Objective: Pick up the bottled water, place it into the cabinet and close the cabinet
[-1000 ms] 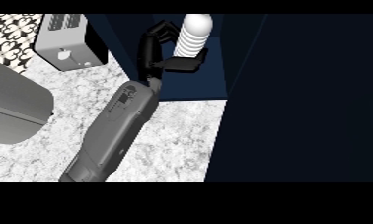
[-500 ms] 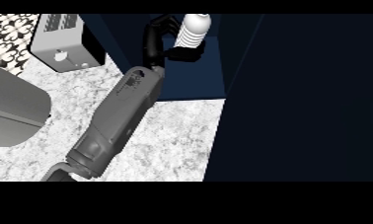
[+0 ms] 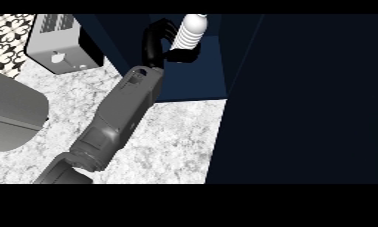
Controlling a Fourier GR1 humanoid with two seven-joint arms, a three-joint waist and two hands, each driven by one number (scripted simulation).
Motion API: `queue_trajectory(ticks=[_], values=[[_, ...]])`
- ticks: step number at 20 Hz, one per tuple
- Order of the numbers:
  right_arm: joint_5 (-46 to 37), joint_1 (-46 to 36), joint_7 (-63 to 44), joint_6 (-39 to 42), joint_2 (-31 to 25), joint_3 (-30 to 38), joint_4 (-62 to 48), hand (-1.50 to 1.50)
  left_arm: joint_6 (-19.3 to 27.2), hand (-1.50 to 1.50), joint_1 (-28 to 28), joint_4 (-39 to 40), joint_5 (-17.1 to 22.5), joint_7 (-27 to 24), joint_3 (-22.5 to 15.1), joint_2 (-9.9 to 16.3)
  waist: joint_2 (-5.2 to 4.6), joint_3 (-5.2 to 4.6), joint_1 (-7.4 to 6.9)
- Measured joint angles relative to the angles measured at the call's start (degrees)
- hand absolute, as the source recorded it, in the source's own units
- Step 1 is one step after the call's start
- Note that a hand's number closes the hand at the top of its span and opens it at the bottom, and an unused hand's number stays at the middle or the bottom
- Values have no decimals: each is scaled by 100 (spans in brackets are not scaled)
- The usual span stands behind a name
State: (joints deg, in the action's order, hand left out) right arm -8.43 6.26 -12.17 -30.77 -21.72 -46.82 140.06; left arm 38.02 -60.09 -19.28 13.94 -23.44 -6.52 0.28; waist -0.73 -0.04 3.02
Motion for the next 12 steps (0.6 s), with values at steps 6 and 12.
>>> queue_trajectory(ticks=[6,12], values=[[35,81,102,31,-106,8,34,-150,91,150,-78,524,60,-330,179,-16,-14,-1,51],[99,148,280,59,-170,26,39,-150,256,-150,-196,976,-97,-509,168,24,-33,-1,101]])
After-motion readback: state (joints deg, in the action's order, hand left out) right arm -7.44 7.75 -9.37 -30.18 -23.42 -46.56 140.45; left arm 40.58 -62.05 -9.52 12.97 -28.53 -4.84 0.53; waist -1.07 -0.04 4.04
